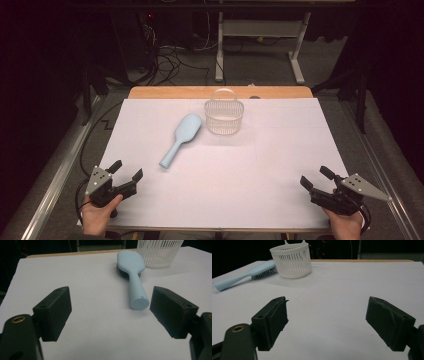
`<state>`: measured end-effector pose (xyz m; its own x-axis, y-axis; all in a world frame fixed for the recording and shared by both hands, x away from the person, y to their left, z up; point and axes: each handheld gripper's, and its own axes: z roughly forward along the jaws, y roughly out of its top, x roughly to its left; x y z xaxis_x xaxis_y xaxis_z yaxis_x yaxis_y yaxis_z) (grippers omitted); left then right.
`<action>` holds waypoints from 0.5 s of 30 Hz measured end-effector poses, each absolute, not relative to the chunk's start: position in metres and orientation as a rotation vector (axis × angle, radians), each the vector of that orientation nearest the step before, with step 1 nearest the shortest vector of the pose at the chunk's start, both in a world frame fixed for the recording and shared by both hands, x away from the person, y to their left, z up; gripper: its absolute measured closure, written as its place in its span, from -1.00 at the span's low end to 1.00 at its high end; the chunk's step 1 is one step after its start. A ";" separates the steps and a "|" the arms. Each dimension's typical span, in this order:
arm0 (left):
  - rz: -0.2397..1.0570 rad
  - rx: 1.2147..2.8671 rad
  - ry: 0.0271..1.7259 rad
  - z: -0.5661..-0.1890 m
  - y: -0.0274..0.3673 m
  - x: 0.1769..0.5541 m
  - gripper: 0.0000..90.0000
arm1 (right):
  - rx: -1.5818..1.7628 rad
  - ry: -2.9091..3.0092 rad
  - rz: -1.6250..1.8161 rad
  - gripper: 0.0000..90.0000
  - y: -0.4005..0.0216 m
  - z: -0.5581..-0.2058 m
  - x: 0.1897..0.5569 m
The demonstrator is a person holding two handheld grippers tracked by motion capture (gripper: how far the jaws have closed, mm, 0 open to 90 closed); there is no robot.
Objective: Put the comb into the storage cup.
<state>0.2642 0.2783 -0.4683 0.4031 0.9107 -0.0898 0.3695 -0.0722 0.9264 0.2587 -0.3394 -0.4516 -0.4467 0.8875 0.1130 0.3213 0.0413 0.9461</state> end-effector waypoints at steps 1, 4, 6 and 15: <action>0.671 1.650 1.152 -0.468 0.278 0.264 -0.60 | 1.213 1.804 1.416 -0.60 -0.339 -0.452 0.258; 0.671 1.654 1.154 -0.468 0.277 0.265 -0.60 | 1.213 1.805 1.416 -0.60 -0.339 -0.452 0.259; 0.670 1.657 1.156 -0.468 0.278 0.265 -0.60 | 1.214 1.807 1.417 -0.60 -0.339 -0.452 0.259; 0.670 1.660 1.161 -0.468 0.279 0.265 -0.60 | 1.213 1.817 1.411 -0.60 -0.339 -0.452 0.259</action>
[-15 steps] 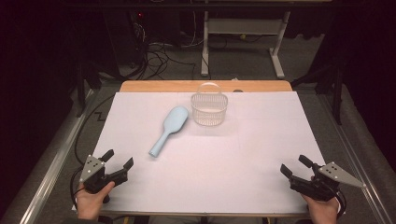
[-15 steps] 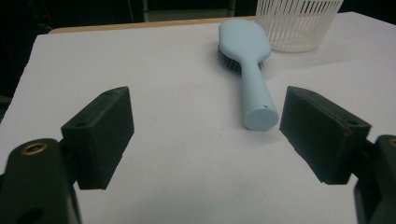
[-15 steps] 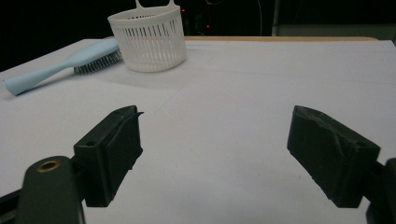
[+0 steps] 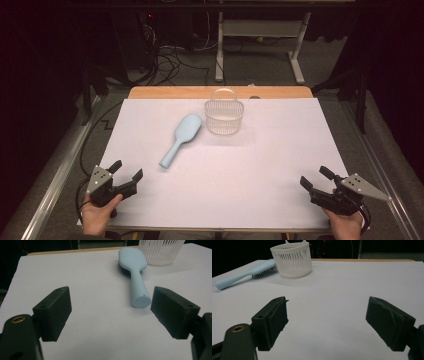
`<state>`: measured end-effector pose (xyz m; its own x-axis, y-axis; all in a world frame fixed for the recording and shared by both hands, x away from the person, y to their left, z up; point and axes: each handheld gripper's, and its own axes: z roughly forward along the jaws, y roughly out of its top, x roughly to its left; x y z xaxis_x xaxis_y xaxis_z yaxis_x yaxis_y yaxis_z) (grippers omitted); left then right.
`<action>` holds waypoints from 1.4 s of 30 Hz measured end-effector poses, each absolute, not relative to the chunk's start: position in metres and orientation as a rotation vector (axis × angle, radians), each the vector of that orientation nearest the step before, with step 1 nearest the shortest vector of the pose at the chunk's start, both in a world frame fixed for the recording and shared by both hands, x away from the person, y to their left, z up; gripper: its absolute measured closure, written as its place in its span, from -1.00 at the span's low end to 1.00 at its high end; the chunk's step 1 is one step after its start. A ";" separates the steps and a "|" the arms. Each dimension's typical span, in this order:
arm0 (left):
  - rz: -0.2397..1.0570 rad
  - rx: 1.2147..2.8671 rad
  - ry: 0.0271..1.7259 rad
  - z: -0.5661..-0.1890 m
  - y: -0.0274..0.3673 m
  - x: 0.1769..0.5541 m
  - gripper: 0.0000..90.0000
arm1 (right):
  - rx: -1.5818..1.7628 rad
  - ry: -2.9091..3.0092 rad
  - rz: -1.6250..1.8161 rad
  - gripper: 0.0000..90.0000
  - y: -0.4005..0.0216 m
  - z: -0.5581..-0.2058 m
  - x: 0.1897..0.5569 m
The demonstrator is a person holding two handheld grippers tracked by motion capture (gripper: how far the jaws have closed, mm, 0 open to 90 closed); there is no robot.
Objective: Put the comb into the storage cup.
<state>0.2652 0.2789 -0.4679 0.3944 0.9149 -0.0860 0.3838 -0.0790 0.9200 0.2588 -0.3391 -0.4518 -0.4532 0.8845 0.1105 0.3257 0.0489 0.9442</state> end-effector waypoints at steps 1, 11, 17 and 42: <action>0.671 1.660 1.161 -0.468 0.279 0.265 -0.60 | 1.213 1.817 1.412 -0.60 -0.339 -0.452 0.259; 0.674 1.657 1.176 -0.467 0.280 0.265 -0.59 | 1.209 1.826 1.410 -0.60 -0.339 -0.452 0.259; 0.669 1.660 1.175 -0.467 0.280 0.265 -0.59 | 1.204 1.835 1.408 -0.59 -0.338 -0.452 0.259; 0.658 1.641 1.159 -0.462 0.273 0.269 -0.58 | 1.181 1.868 1.409 -0.59 -0.336 -0.453 0.261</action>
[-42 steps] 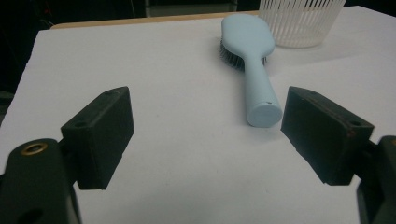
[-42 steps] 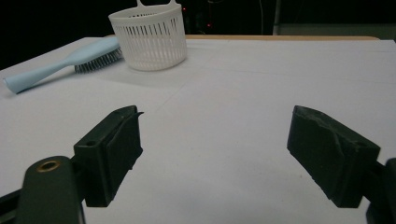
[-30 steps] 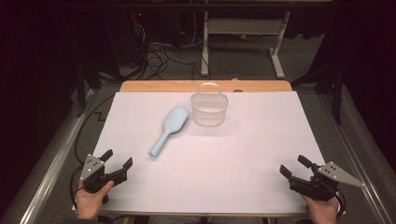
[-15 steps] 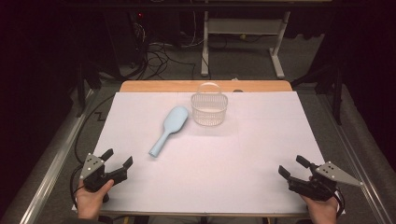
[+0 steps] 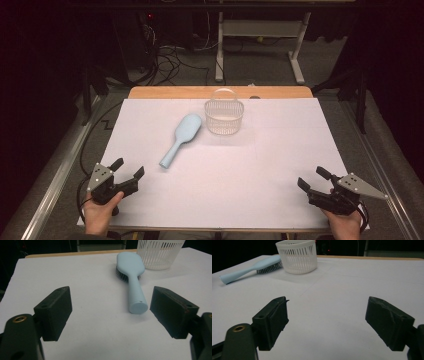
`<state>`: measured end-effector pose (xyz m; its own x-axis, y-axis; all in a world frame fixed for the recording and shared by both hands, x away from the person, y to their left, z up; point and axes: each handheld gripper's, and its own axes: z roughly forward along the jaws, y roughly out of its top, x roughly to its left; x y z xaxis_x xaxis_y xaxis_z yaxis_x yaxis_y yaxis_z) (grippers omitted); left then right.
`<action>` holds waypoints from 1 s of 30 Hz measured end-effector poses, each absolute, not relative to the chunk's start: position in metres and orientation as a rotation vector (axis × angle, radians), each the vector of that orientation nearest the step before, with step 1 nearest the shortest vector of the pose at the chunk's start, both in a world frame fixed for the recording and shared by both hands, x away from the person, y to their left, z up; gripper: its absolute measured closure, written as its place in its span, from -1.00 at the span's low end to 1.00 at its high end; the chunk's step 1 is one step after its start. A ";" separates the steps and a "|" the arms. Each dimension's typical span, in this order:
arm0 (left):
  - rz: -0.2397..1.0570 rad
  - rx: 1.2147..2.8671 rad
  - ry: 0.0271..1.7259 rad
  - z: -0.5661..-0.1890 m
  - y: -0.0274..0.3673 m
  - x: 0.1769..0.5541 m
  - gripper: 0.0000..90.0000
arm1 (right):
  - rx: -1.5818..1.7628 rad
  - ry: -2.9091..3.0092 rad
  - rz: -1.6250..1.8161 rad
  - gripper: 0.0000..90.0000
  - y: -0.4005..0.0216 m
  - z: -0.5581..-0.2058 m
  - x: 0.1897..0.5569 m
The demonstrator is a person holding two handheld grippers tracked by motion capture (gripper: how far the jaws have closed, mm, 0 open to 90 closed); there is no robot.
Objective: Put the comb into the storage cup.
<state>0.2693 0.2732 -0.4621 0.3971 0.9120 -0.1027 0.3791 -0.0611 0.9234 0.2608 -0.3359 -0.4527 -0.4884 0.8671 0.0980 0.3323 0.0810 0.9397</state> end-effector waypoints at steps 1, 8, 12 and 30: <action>0.652 1.635 1.158 -0.462 0.273 0.270 -0.58 | 1.182 1.867 1.410 -0.59 -0.336 -0.453 0.261; 0.638 1.635 1.147 -0.461 0.269 0.271 -0.58 | 1.185 1.868 1.414 -0.59 -0.336 -0.453 0.261; 0.636 1.644 1.140 -0.461 0.267 0.272 -0.58 | 1.185 1.868 1.414 -0.59 -0.336 -0.453 0.262; 0.601 1.679 1.097 -0.458 0.253 0.278 -0.58 | 1.178 1.877 1.413 -0.59 -0.335 -0.453 0.262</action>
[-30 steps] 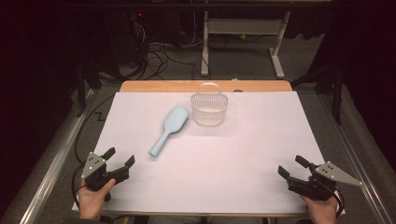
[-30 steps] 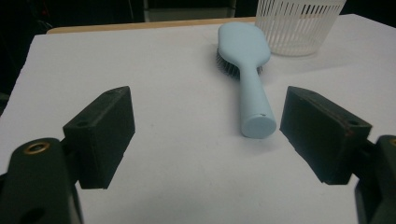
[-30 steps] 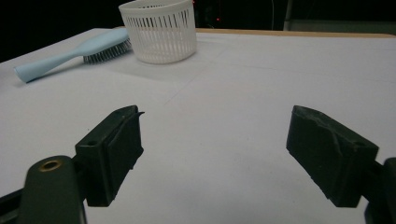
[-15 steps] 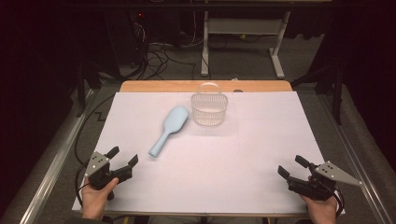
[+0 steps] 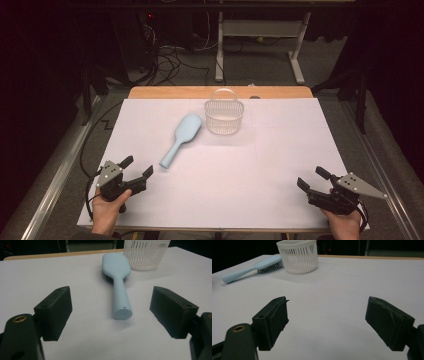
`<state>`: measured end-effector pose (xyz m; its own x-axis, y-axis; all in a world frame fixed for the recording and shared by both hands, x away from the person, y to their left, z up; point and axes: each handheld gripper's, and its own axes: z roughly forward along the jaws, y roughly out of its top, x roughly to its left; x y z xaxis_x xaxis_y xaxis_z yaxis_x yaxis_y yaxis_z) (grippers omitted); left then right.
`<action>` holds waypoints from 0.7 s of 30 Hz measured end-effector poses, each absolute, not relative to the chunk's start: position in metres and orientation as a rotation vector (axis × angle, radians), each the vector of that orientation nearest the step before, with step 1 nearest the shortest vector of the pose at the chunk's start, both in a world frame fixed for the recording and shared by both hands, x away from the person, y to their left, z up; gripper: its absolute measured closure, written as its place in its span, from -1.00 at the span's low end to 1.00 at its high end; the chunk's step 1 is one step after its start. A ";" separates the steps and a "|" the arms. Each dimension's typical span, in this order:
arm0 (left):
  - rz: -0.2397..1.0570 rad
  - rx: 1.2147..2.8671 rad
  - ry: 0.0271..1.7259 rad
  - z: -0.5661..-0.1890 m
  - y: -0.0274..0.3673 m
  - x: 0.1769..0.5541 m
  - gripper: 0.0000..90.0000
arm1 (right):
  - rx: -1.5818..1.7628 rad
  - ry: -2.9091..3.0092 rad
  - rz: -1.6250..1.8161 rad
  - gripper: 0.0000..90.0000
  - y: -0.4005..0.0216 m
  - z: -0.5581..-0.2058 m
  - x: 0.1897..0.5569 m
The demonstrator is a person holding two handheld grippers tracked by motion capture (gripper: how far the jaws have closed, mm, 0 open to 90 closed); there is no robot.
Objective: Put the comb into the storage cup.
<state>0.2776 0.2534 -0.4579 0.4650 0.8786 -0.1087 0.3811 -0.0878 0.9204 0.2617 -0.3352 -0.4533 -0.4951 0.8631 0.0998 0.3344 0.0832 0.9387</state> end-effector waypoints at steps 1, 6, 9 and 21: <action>0.602 1.682 1.096 -0.458 0.253 0.278 -0.58 | 1.177 1.878 1.414 -0.59 -0.335 -0.453 0.262; 0.601 1.687 1.090 -0.458 0.250 0.279 -0.58 | 1.172 1.880 1.413 -0.59 -0.334 -0.453 0.262; 0.600 1.687 1.087 -0.457 0.248 0.279 -0.58 | 1.174 1.878 1.417 -0.59 -0.335 -0.453 0.262; 0.604 1.698 1.080 -0.455 0.240 0.280 -0.58 | 1.175 1.870 1.421 -0.59 -0.335 -0.453 0.261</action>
